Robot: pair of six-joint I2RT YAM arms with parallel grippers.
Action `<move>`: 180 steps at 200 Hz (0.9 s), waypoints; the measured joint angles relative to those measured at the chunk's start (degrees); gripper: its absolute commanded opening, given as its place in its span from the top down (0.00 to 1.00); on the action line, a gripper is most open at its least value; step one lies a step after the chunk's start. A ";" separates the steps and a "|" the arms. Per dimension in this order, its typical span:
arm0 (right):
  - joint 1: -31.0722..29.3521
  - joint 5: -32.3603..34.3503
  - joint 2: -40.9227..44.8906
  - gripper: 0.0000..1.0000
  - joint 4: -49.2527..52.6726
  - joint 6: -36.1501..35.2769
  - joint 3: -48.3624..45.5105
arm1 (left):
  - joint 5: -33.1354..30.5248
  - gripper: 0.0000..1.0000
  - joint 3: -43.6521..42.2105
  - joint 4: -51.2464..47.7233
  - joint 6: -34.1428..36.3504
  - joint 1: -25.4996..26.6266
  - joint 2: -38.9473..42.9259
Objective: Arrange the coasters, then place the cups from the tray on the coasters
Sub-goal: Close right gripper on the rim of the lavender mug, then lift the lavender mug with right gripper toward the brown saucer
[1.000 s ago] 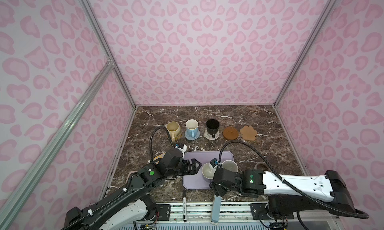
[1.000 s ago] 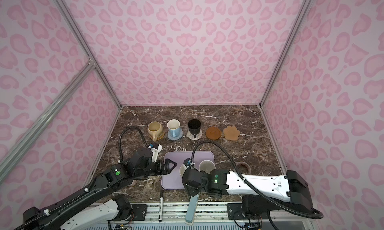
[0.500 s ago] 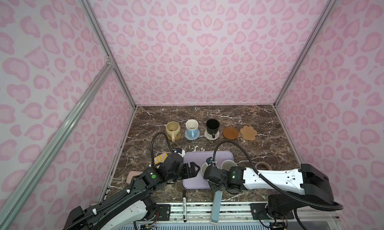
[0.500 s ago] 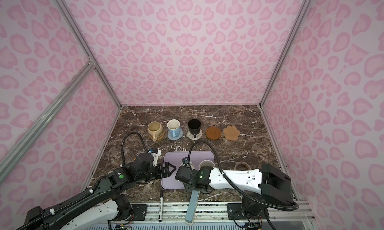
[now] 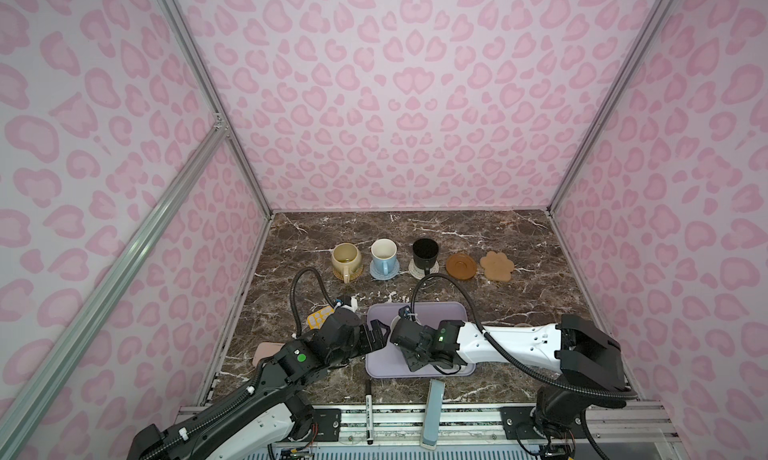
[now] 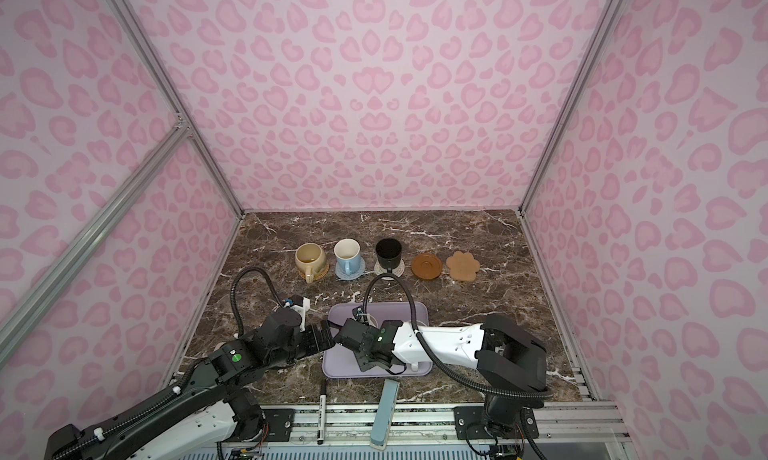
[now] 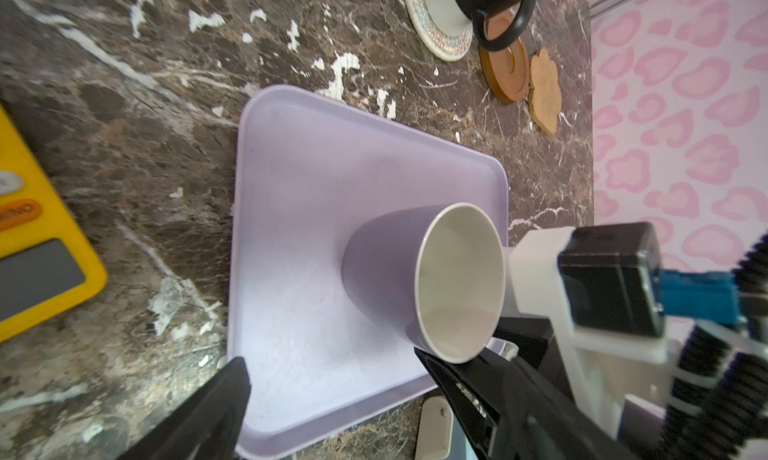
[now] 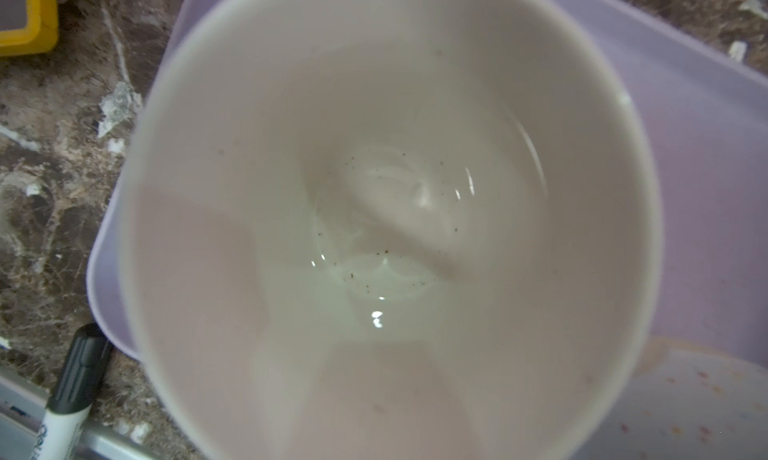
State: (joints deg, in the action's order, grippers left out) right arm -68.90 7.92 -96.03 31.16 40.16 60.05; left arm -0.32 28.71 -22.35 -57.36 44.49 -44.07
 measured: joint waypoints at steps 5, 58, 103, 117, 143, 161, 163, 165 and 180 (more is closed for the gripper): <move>-0.07 0.00 -0.37 0.69 0.04 -0.35 0.22 | -0.13 0.03 -0.13 -0.13 0.02 -0.39 0.42; -0.31 0.24 -3.63 0.84 0.44 -1.79 2.47 | -0.52 0.03 -0.76 -0.57 0.02 -1.66 1.51; -0.33 1.03 -3.93 1.00 0.68 -2.54 3.82 | -0.57 0.03 -0.39 -1.05 0.22 -1.73 1.14; -0.31 1.01 -3.93 1.00 1.16 -3.28 3.91 | -0.59 0.03 -0.09 -1.46 0.46 -1.73 1.14; -0.02 0.92 -3.50 1.00 1.46 -3.32 3.91 | -0.85 0.03 0.68 -1.81 0.57 -1.75 1.14; 0.50 0.61 -2.69 1.00 1.38 -3.69 3.91 | -1.03 0.03 1.03 -1.81 0.83 -1.77 1.14; 0.59 0.61 -2.60 1.00 1.33 -3.76 3.91 | -1.03 0.03 1.05 -1.81 0.90 -1.77 1.14; 0.68 0.61 -2.51 1.00 1.33 -3.76 3.93 | -1.03 0.03 1.07 -1.81 0.98 -1.77 1.14; 1.14 0.61 -2.29 1.00 1.29 -3.76 4.24 | -1.03 0.04 1.29 -1.81 1.11 -1.77 1.03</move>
State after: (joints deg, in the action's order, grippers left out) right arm -67.77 8.54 -98.32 32.45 36.40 64.29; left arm -1.34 30.00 -24.16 -56.25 42.72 -43.05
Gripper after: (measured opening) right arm 0.150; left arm 0.968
